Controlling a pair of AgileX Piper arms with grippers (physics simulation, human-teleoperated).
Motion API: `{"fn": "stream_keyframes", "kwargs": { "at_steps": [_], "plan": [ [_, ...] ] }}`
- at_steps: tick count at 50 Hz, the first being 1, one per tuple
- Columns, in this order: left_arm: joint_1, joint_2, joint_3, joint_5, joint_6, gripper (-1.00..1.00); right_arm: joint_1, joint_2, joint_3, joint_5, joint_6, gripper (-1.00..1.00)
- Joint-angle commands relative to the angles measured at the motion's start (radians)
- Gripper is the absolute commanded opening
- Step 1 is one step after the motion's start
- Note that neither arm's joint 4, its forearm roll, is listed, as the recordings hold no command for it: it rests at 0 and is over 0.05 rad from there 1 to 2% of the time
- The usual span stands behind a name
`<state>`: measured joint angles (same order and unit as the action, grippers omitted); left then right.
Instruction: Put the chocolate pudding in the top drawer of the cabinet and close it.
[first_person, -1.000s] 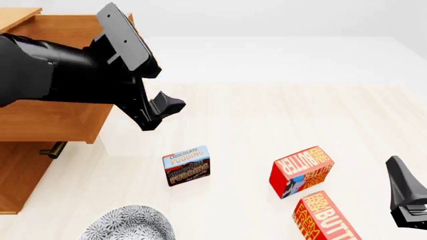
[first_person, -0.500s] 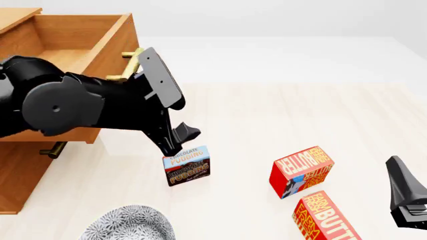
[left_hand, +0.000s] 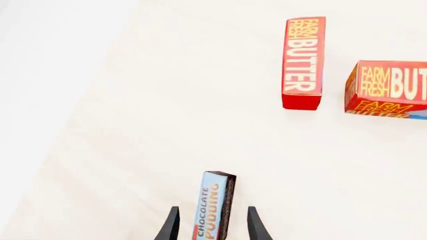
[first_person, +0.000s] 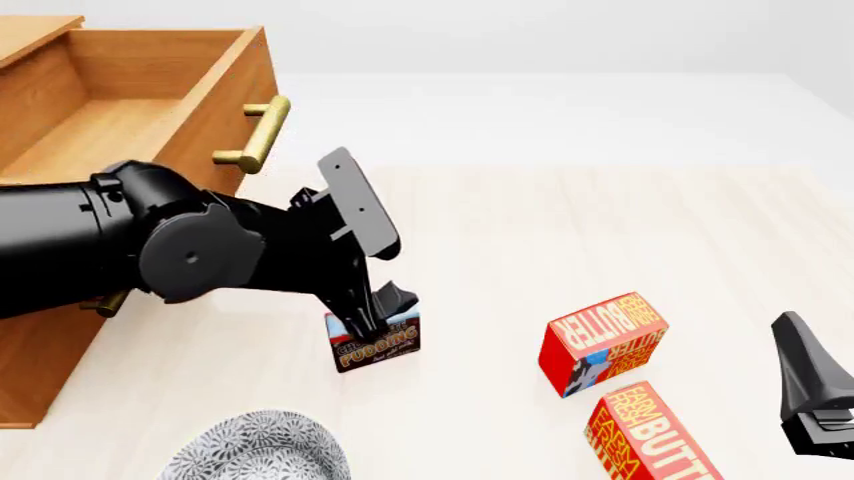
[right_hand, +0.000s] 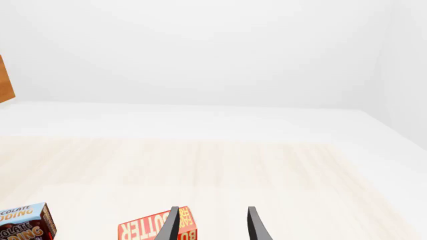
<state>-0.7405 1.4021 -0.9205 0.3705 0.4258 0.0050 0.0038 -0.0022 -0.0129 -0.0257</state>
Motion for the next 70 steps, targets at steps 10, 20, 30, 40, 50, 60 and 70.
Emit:
{"fn": "stream_keyframes", "kwargs": {
  "at_steps": [10,20,30,40,50,60,70],
  "plan": [
    [0.043,0.091,0.045,-0.09,0.018,1.0,-0.001,-0.001,0.0,0.002,0.004,1.0],
    [0.07,0.106,0.05,-0.116,0.032,1.0,-0.001,-0.001,0.0,0.002,0.003,1.0],
    [0.068,0.154,0.042,-0.136,0.01,1.0,-0.001,-0.001,0.0,0.002,0.003,1.0],
    [0.041,0.176,0.014,-0.125,-0.026,1.0,-0.001,-0.001,0.0,0.002,0.004,1.0],
    [0.058,0.189,0.021,-0.144,-0.007,1.0,-0.001,-0.001,0.0,0.002,0.004,1.0],
    [0.061,0.216,0.05,-0.182,-0.022,1.0,-0.001,-0.001,0.0,0.002,0.004,1.0],
    [0.065,0.247,0.06,-0.21,-0.024,1.0,0.0,-0.001,0.0,0.002,0.003,1.0]
  ]
}}
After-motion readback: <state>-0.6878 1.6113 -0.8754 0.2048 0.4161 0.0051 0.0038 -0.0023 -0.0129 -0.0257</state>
